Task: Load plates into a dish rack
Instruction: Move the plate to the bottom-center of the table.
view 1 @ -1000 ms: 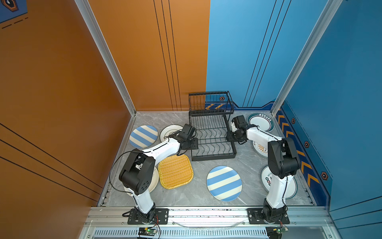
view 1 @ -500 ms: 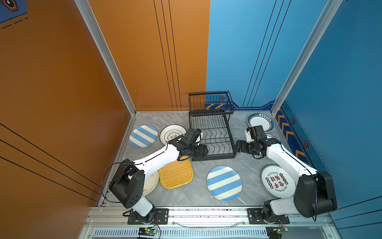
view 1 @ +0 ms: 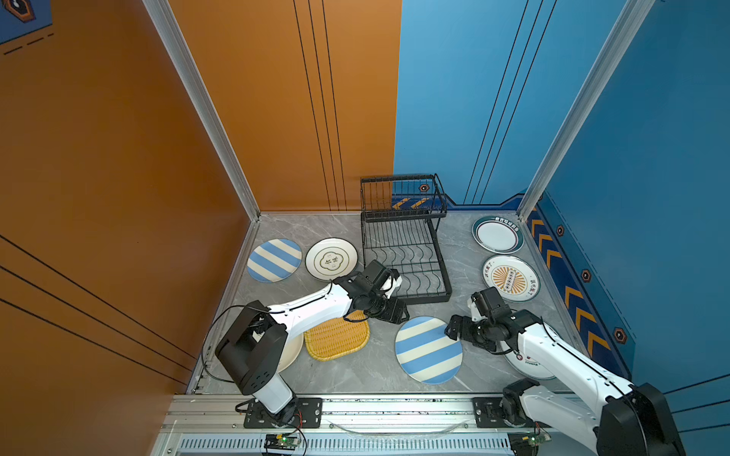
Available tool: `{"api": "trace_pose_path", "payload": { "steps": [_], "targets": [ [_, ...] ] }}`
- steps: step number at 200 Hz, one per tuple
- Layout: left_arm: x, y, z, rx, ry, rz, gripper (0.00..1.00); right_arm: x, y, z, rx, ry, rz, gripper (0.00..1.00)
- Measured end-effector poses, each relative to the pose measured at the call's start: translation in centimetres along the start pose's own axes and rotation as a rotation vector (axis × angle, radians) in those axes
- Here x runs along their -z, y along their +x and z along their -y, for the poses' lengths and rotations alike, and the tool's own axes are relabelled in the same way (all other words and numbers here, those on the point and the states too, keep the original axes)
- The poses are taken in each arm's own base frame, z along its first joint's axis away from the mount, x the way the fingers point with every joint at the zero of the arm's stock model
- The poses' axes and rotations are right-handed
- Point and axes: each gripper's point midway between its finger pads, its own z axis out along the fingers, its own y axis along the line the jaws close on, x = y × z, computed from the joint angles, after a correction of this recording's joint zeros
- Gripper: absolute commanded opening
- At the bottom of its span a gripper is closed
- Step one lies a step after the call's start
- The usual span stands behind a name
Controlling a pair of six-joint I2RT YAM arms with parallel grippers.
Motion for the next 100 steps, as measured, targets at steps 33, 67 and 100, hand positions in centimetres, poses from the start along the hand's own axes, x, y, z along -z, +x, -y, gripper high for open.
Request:
{"api": "trace_pose_path", "payload": {
  "steps": [33,67,100],
  "targets": [
    [-1.5,2.2,-0.6,0.025,-0.002,-0.071,0.74,-0.7,1.9,0.6,-0.045,-0.002,-0.033,0.98],
    [-2.6,4.3,-1.0,0.042,-0.017,-0.131,0.74,-1.1,1.7,-0.5,-0.056,-0.05,-0.027,0.98],
    [-2.9,5.1,-1.2,0.063,-0.023,-0.148,0.73,-1.7,1.4,-2.2,-0.033,-0.11,-0.032,0.97]
  ]
}}
